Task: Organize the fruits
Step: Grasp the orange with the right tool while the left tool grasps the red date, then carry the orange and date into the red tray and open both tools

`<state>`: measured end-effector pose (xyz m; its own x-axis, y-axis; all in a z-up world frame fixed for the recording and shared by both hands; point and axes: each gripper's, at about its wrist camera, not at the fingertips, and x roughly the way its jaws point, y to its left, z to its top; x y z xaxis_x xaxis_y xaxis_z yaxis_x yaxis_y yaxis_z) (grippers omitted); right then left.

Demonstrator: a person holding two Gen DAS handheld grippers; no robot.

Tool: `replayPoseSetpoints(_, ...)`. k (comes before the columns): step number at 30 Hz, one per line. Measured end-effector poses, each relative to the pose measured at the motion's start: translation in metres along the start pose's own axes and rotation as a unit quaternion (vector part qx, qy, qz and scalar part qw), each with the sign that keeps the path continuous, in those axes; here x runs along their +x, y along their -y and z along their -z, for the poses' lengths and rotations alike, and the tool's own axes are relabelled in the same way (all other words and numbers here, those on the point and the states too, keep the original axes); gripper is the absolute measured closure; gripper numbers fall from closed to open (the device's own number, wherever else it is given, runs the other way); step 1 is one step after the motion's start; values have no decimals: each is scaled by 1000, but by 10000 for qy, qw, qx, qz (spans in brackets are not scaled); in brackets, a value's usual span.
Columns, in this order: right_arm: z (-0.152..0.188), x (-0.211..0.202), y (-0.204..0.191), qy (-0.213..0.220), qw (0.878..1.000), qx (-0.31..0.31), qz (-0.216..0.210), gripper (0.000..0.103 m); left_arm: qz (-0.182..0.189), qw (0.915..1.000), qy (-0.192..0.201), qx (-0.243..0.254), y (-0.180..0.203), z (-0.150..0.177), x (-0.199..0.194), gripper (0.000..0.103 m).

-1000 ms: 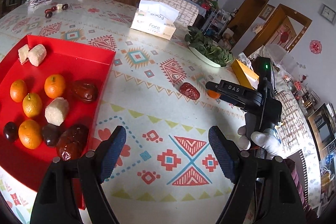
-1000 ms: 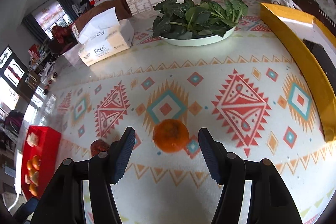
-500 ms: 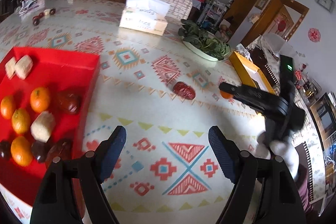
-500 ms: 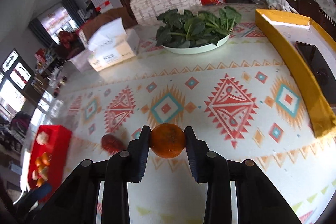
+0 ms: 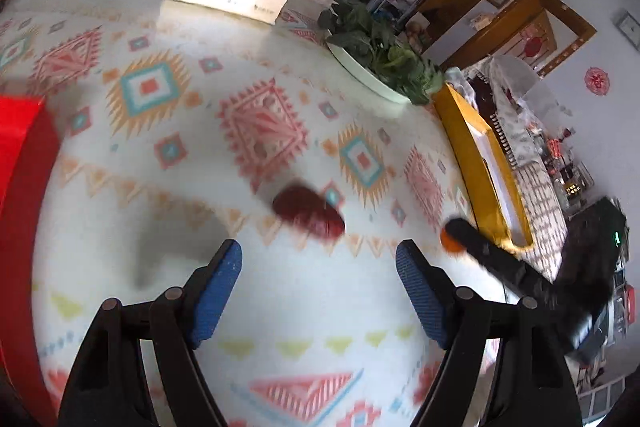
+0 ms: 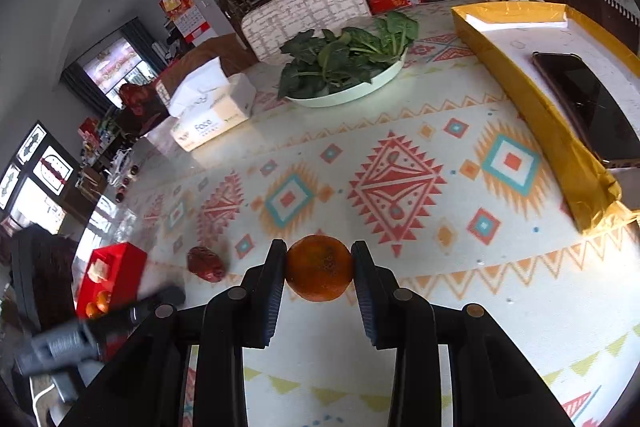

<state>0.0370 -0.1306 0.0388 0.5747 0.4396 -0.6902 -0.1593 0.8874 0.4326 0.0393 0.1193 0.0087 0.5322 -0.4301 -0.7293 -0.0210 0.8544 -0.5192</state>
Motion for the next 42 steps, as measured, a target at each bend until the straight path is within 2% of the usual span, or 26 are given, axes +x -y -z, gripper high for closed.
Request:
replayPoseSetpoints(3, 0, 2, 2, -42, 10000, 25, -22, 66, -196, 9997, 37, 150, 12, -7, 12, 34)
replayPoseSetpoints(5, 1, 4, 2, -81, 10000, 20, -24, 66, -575, 9972, 97, 477, 22, -6, 17, 45)
replayPoseSetpoints(7, 2, 6, 2, -123, 9999, 35, -29, 66, -987, 9908, 191, 904, 36, 2, 21, 60)
replayPoseSetpoints(11, 3, 7, 1, -134, 9999, 25, -17, 66, -1354, 9817, 425, 1273, 47, 10, 20, 60)
replayPoseSetpoints(17, 2, 6, 1, -103, 9999, 43, -20, 66, -1207, 9807, 780, 1323, 49, 18, -12, 60)
replayPoseSetpoints(22, 4, 3, -4, -73, 9999, -64, -86, 66, -1100, 9814, 1040, 1180, 45, 34, -48, 60)
replayPoseSetpoints(25, 7, 3, -9, -61, 9998, -159, -120, 66, -1116, 9807, 1194, 1075, 39, 44, -70, 66)
replayPoseSetpoints(31, 13, 2, -20, 0, 9995, -320, -84, 66, -1196, 9771, 1544, 840, 18, 59, -116, 67)
replayPoseSetpoints(34, 17, 8, -21, -97, 9995, -289, -25, 66, -1113, 9802, 1493, 667, 5, 63, -125, 66)
replayPoseSetpoints(36, 19, 9, -23, -143, 9996, -230, -49, 66, -1107, 9822, 1361, 670, 2, 68, -122, 60)
replayPoseSetpoints(39, 21, 0, -29, -34, 9996, -289, -68, 66, -984, 9853, 1042, 927, 8, 80, -106, 55)
replayPoseSetpoints(42, 30, -8, -33, -54, 9994, -267, -199, 66, -812, 9857, 820, 1228, 19, 89, -90, 46)
